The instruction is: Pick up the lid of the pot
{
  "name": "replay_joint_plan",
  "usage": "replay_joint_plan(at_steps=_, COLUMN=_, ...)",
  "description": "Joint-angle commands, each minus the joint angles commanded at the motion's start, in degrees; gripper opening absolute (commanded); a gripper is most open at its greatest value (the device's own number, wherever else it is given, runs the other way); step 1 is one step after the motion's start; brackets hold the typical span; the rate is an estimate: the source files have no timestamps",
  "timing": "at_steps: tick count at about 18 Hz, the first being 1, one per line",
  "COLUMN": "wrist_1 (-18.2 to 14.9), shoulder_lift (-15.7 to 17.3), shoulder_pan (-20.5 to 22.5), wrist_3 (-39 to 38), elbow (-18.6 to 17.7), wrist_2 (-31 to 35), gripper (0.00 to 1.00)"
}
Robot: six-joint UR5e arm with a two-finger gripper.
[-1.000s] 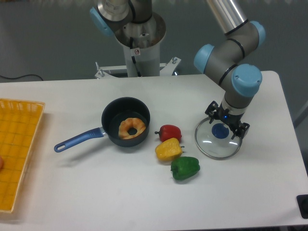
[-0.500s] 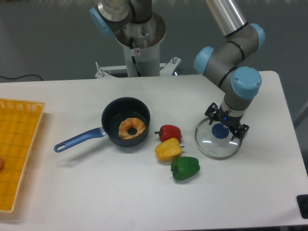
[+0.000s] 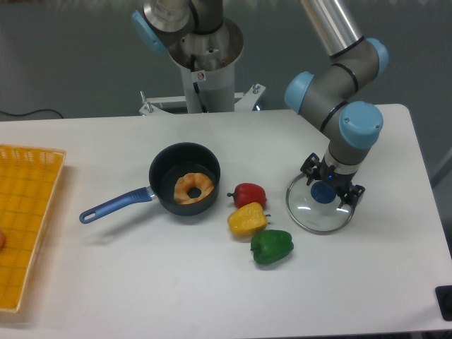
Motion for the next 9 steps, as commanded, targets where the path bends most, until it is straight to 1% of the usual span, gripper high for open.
replay_joint_plan(at_steps=7, wrist_1=-0.1, shoulder_lift=-0.2, shoulder_pan=-0.4, wrist_3=0.1, elbow=0.0, wrist_2=0.0, gripper=1.00)
replay_joint_plan(at_steps=9, wrist_1=-0.1, shoulder_lift=-0.2, shoulder_pan=-0.4, wrist_3=0.1, elbow=0.0, wrist_2=0.0, gripper=0.98)
